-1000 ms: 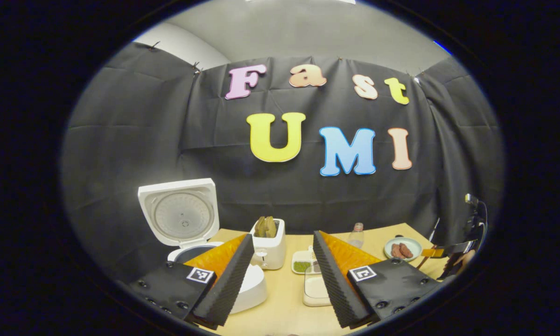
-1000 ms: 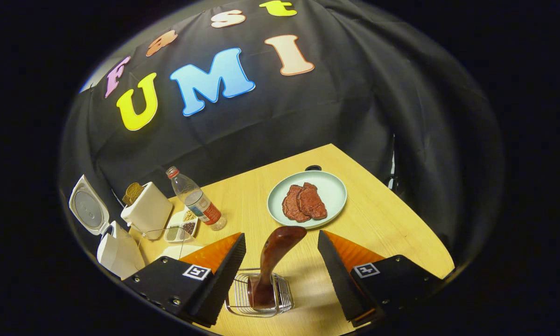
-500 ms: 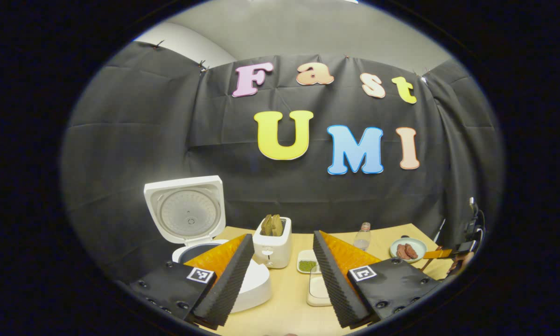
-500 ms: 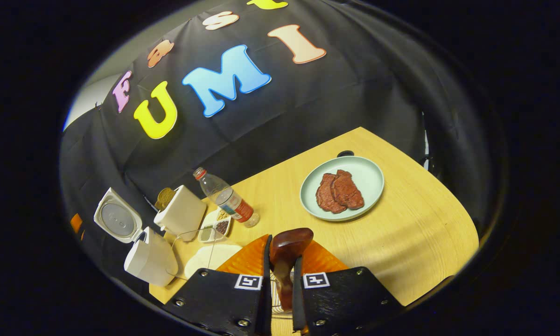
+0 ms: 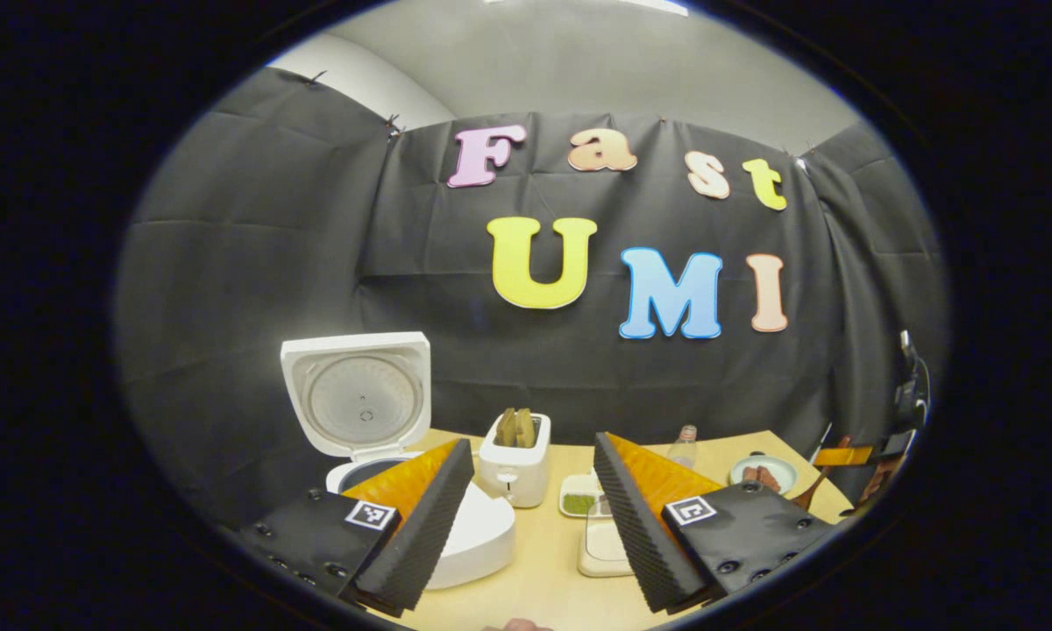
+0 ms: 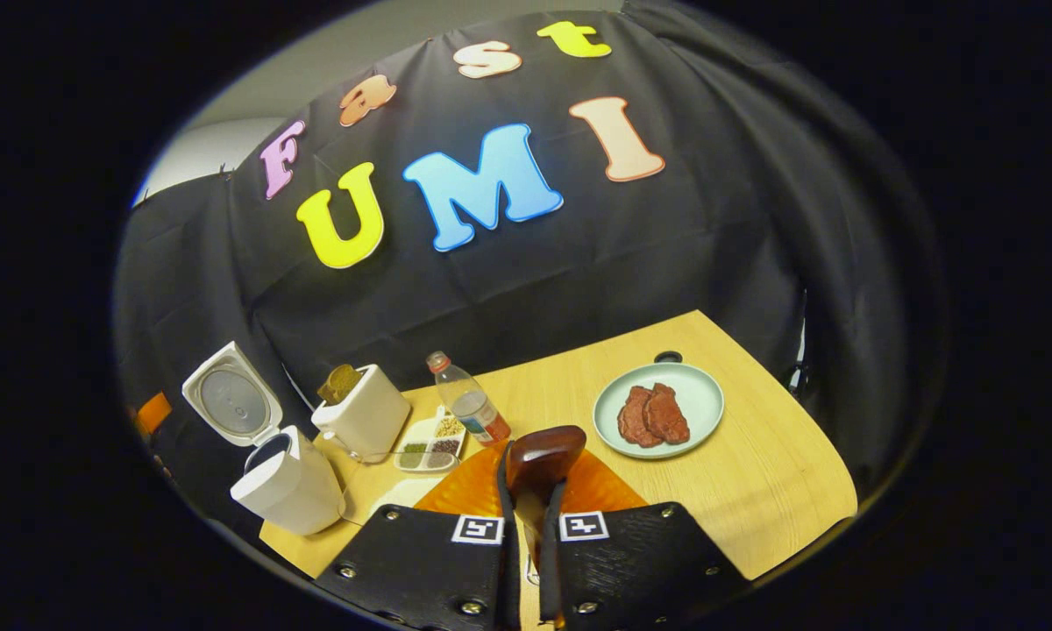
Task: Close the left gripper, press the button to open the rice cooker; take a wooden spoon from the chopstick holder with the right hand, scoop a spoonful of rice and pour it into the rice cooker, then put the wooden spoon back into the chopstick holder.
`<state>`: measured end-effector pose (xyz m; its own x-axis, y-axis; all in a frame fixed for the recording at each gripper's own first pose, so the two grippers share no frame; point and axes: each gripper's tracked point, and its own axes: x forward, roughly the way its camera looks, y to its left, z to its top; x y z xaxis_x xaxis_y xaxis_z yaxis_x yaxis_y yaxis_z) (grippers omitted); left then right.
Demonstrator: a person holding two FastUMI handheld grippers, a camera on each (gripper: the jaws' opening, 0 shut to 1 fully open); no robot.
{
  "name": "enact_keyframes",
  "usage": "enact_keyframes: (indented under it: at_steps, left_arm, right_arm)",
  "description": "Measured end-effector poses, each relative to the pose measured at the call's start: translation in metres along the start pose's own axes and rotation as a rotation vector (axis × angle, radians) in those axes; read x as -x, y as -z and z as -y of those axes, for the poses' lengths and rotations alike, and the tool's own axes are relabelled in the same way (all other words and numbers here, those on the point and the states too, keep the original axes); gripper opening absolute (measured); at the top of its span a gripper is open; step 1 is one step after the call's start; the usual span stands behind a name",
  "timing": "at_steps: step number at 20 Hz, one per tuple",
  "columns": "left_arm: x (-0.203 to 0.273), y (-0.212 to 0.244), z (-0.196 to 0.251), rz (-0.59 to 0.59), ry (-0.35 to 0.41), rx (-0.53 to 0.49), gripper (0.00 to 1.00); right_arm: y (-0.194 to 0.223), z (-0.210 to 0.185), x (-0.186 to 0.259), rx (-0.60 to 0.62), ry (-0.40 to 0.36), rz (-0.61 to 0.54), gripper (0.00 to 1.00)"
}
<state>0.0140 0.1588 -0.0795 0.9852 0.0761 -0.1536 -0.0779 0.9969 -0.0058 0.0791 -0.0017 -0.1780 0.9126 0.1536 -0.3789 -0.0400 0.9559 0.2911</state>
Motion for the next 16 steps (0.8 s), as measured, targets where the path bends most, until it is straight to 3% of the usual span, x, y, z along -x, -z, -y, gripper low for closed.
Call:
enact_keyframes:
  at_steps: [6,11,16]
  left_arm:
    - [0.014,0.000,-0.024,0.036,0.024,-0.014,0.96]
    - [0.025,-0.004,-0.043,0.068,0.056,0.006,0.96]
    - [0.039,0.003,-0.066,0.080,0.044,-0.025,0.93]
  right_arm:
    - [-0.034,-0.092,-0.016,-0.025,-0.128,0.062,0.09]
    - [0.000,-0.145,-0.063,0.005,-0.168,0.011,0.09]
    - [0.049,-0.164,-0.107,0.035,-0.141,-0.056,0.09]
